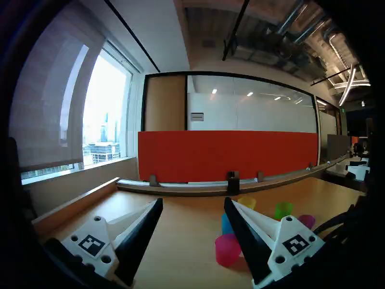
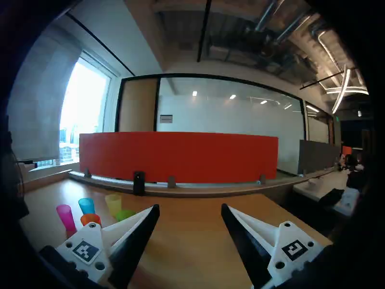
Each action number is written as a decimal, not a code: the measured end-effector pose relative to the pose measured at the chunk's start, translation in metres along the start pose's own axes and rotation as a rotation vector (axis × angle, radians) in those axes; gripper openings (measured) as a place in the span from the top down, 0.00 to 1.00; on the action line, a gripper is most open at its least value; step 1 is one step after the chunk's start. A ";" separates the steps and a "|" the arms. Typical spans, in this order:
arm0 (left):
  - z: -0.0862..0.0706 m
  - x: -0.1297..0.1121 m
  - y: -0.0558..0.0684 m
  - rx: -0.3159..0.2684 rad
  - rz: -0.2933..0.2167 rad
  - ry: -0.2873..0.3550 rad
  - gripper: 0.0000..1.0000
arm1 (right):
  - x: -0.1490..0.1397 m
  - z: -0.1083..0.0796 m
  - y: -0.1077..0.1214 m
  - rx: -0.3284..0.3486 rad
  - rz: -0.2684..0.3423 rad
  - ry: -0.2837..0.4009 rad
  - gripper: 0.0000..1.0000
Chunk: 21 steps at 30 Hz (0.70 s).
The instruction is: Pour water
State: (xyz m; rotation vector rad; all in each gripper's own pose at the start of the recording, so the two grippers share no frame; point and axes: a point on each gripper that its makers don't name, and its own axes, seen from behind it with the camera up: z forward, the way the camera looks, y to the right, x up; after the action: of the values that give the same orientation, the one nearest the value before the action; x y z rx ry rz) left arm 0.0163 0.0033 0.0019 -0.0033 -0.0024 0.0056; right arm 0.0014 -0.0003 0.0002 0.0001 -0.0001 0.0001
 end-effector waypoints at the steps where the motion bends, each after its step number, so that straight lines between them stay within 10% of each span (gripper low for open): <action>1: 0.000 0.005 0.001 0.000 0.002 -0.002 0.06 | 0.003 0.000 -0.001 0.000 0.000 0.000 0.01; 21: 0.011 0.063 0.023 -0.048 0.049 -0.059 0.06 | 0.060 0.005 -0.008 0.023 0.004 -0.031 0.01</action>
State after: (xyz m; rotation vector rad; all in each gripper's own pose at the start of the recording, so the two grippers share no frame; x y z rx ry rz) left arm 0.0788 0.0268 0.0131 -0.0516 -0.0610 0.0546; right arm 0.0617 -0.0086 0.0055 0.0227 -0.0312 0.0041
